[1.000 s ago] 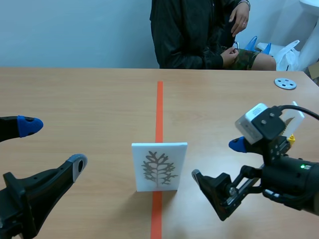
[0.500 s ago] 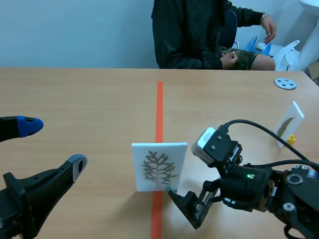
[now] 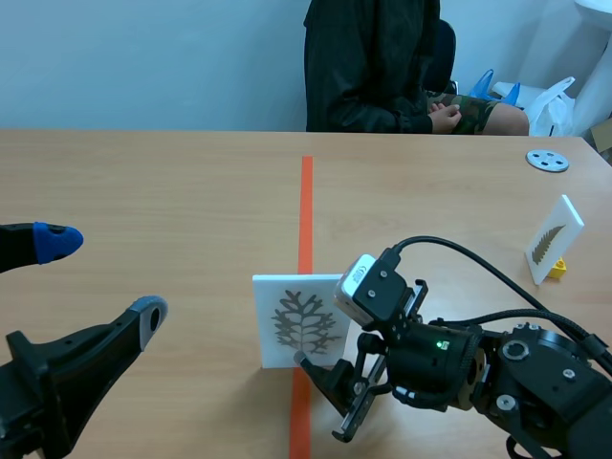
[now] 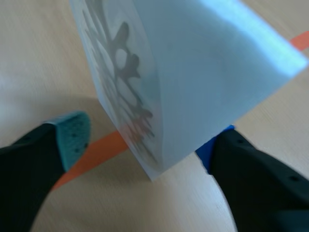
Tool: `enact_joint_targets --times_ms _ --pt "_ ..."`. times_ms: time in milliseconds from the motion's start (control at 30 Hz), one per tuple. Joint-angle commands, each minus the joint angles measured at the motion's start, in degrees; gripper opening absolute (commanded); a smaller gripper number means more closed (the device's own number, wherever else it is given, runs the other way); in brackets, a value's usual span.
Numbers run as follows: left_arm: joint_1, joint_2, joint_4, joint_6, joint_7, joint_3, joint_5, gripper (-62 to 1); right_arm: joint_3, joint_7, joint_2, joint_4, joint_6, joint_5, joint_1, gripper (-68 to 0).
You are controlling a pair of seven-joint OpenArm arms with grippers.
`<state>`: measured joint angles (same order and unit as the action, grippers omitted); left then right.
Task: Sort the leaf by its shape. The table is split by an orange tape line. A compound leaf with several leaflets goes to the left side, a simple leaf with one blade goes to the right side. Return to the home posture when a red brick is placed on the table.
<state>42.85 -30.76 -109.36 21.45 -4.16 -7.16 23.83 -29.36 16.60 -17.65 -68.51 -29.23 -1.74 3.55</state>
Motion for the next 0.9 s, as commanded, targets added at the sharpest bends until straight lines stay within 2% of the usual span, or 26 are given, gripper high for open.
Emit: enact_joint_targets --times_ms 0,333,500,700,867 --pt "-0.2 0.4 -0.9 0.1 -0.8 0.2 0.4 1.4 0.4 1.0 -0.6 -1.6 0.0 0.6 -0.5 -33.3" --pt "-0.2 0.4 -0.9 0.1 -0.8 0.2 0.4 1.4 0.4 0.9 -0.6 -1.6 0.0 0.6 -0.5 -57.2" --pt "-0.2 0.4 -0.9 0.1 -0.8 0.2 0.4 1.4 0.4 0.9 -0.6 -1.6 0.0 0.6 -0.5 -66.2" --pt "-0.2 0.4 -0.9 0.1 -0.8 0.2 0.4 1.4 1.0 2.1 -0.6 -1.9 0.0 0.6 -0.5 -66.2" --pt "-0.2 0.4 -0.9 0.1 -0.8 0.2 0.4 1.4 4.2 2.2 -0.6 -4.0 -0.1 0.6 -0.4 -66.2"
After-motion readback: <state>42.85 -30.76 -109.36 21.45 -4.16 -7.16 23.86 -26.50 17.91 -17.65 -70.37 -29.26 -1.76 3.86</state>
